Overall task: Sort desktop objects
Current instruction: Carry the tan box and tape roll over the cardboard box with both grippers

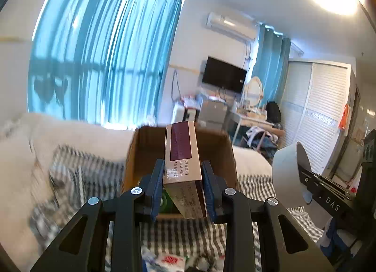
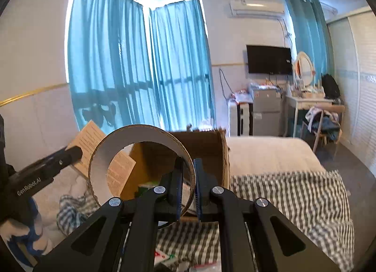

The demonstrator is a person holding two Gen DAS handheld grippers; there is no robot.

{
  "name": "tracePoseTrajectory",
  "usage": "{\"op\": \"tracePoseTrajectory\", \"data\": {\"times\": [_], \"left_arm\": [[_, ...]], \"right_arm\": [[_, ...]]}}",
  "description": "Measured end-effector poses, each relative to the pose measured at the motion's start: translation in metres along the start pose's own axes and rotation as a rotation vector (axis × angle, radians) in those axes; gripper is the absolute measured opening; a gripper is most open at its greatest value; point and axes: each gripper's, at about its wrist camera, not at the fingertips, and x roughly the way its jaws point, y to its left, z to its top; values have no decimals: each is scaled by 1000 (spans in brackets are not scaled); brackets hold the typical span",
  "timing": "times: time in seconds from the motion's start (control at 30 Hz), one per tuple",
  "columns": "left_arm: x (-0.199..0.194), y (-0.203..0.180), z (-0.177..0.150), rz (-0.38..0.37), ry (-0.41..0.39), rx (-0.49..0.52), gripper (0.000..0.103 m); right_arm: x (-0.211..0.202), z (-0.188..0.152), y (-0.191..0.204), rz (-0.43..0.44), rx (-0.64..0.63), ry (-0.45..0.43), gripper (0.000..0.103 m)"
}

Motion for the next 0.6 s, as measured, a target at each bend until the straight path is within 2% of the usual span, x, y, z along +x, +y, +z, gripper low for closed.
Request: {"op": "tracePoseTrajectory", "data": {"times": [0.17, 0.33, 0.47, 0.6], "left_arm": [[-4, -3, 36, 7, -66, 47, 31], [5, -7, 64, 46, -132, 101, 31], [21, -10, 75, 62, -161, 132, 31], [47, -3, 71, 70, -153, 134, 31]], "right_arm": [[5, 31, 9, 13, -32, -54, 8], [18, 54, 11, 28, -44, -89, 8], [38, 52, 10, 28, -51, -86, 8], [66, 33, 1, 28, -46, -43, 8]]}}
